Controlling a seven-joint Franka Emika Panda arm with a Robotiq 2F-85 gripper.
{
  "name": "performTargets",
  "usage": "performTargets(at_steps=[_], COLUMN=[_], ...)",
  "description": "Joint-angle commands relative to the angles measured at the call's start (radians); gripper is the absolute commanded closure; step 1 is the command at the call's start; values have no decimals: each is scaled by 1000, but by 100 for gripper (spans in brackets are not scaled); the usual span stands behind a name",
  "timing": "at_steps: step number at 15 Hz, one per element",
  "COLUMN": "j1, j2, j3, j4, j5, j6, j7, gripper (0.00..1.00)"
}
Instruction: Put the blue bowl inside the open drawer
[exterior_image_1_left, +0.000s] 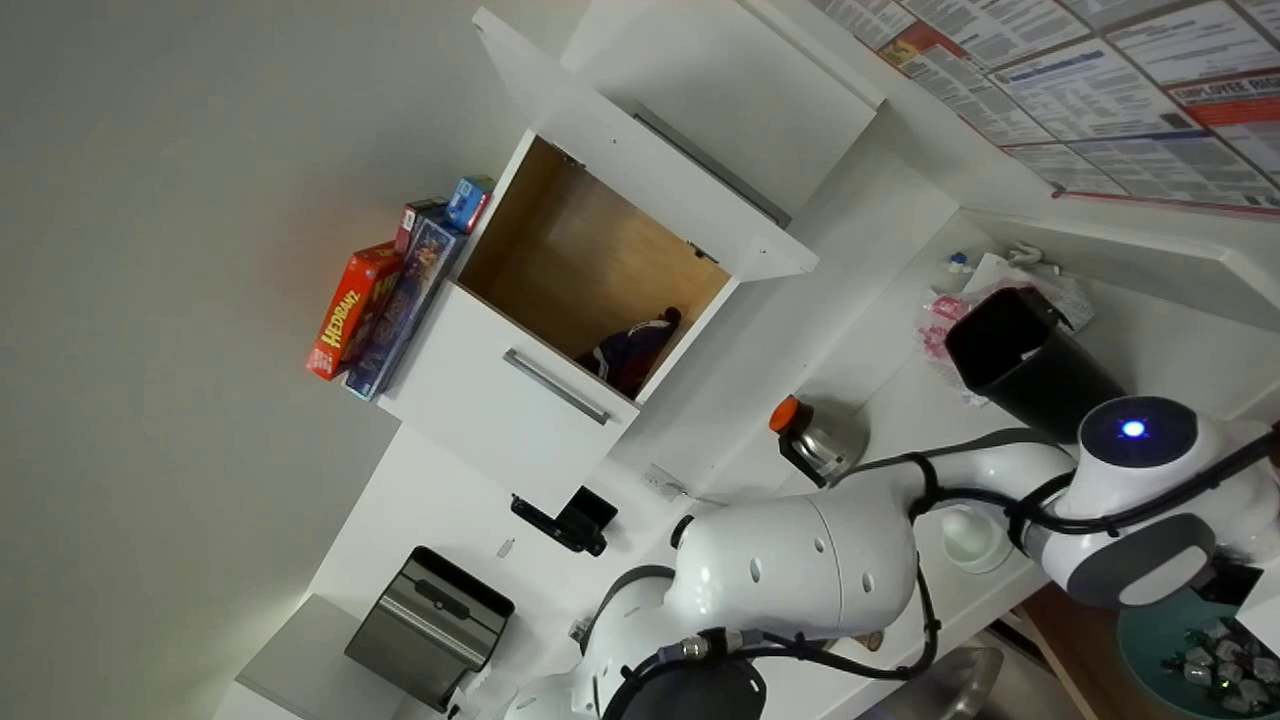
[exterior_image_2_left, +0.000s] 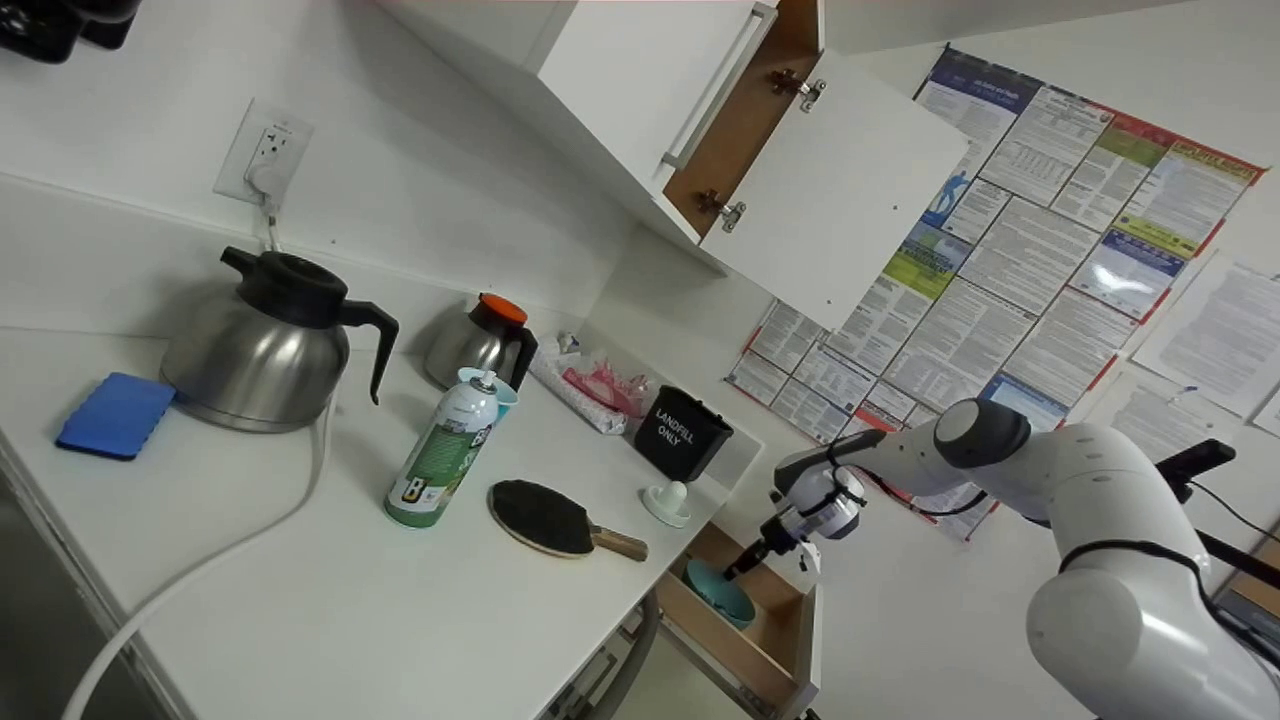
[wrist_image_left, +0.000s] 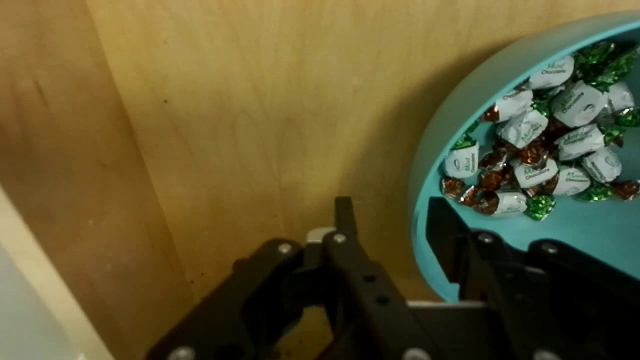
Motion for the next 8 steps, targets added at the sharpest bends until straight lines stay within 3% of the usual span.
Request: performTargets(at_steps=[1, 5, 8], j1=[-46, -50, -45], j2=[-126, -270, -384], j3=[24, -11, -31], j4=[-127, -242, -337], j5=[-11, -22, -23], j6=[17, -38, -70], j7=[-17, 28, 24], gripper=[26, 0, 0])
